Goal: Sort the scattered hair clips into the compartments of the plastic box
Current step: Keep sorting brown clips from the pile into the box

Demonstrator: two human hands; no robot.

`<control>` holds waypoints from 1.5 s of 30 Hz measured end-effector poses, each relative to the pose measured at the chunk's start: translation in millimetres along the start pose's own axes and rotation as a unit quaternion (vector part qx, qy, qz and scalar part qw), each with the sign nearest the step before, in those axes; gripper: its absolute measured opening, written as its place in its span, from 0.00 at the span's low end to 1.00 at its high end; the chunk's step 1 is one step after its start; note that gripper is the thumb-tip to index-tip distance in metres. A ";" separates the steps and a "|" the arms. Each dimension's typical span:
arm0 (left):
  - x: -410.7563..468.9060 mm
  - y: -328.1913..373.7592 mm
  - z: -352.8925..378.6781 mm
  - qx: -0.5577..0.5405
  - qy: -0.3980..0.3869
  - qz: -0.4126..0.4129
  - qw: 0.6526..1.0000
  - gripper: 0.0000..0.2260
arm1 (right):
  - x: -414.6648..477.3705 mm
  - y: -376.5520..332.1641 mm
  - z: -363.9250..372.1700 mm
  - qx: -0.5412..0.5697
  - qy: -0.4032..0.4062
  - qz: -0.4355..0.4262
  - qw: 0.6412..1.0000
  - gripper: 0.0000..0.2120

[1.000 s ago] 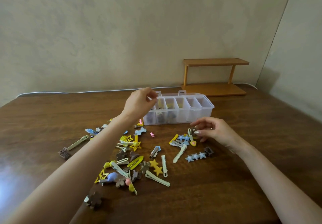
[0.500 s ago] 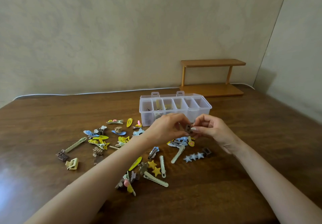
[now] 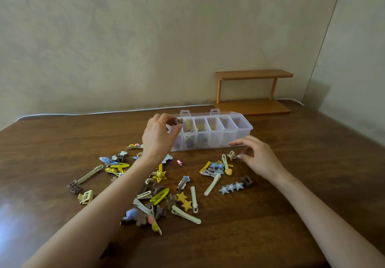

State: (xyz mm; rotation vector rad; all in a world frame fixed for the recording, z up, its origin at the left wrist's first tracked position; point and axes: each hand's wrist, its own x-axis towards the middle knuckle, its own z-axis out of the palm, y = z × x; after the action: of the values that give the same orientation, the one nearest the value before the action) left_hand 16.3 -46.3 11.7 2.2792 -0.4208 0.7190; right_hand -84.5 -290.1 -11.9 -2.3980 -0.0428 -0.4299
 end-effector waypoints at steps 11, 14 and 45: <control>21.2 -12.8 2.9 0.047 -0.069 -0.052 0.995 0.18 | -0.6 0.7 4.7 -0.048 -0.055 -0.011 0.997 0.19; 22.0 -11.4 2.1 0.026 -0.046 -0.049 0.997 0.15 | -1.2 0.5 5.2 -0.050 -0.056 -0.005 0.997 0.19; -71.2 97.5 46.5 0.103 -0.284 0.298 0.906 0.20 | 0.7 6.4 -1.3 0.010 -0.053 0.018 0.998 0.18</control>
State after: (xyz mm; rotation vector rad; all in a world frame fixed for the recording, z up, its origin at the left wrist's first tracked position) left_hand -69.6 -141.1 -7.8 2.5562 -1.4204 0.3624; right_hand -83.2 -295.8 -14.8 -2.3967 -0.0503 -0.2848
